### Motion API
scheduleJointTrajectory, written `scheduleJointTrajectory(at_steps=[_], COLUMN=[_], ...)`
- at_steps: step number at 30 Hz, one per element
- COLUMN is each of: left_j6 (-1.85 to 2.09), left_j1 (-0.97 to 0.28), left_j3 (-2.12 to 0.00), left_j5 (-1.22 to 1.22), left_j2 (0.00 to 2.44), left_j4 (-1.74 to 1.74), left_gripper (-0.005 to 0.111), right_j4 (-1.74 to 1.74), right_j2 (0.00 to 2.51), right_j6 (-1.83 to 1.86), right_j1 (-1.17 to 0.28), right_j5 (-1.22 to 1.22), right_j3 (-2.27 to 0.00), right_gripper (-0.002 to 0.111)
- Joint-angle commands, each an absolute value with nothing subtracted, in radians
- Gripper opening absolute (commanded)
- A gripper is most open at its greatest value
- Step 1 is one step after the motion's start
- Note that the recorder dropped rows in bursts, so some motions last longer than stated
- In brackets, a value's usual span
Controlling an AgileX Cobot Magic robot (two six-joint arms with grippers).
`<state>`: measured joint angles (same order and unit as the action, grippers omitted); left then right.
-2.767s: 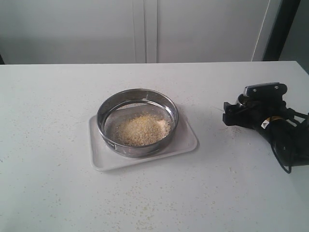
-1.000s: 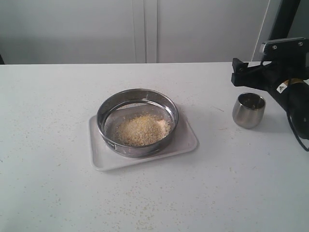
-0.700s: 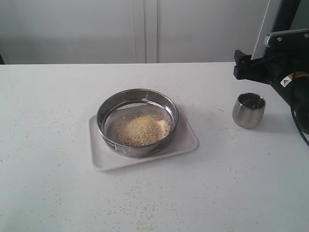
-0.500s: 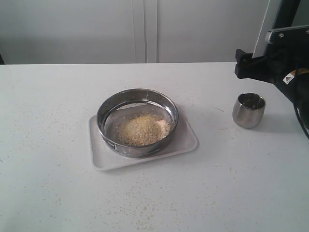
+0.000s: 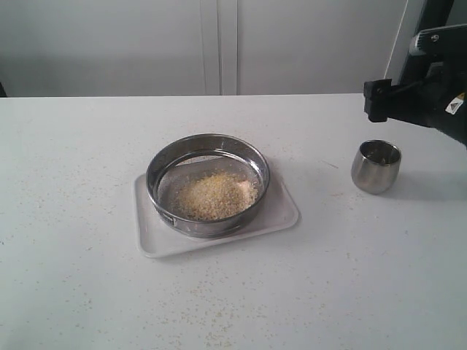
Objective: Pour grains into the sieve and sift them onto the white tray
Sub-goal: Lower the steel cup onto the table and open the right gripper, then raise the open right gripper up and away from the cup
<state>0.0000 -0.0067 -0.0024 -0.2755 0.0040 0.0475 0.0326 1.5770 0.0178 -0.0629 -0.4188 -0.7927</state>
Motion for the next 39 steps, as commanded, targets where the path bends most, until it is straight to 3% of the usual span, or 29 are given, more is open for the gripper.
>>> scheduleJointTrajectory(at_steps=[1, 11, 21, 23, 39], left_j6=[0.0, 0.0, 0.0, 0.0, 0.0], left_j1=[-0.013, -0.013, -0.013, -0.013, -0.013], left_j3=[0.0, 0.0, 0.0, 0.0, 0.0], left_j5=[-0.276, -0.276, -0.276, -0.276, -0.276], left_j2=[0.0, 0.0, 0.0, 0.0, 0.0], left_j4=[0.059, 0.059, 0.059, 0.059, 0.059], left_gripper=[0.0, 0.0, 0.0, 0.0, 0.0], right_j4=[0.034, 0.034, 0.015, 0.008, -0.007], right_j2=[1.512, 1.367, 1.238, 1.211, 0.93], right_j6=[0.018, -0.011, -0.011, -0.011, -0.024], right_j1=[-0.058, -0.058, -0.06, -0.06, -0.06], right_j5=[-0.283, 0.014, 0.267, 0.313, 0.588], right_j3=[-0.795, -0.795, -0.795, -0.795, -0.753], right_gripper=[0.088, 0.037, 0.004, 0.0, 0.0])
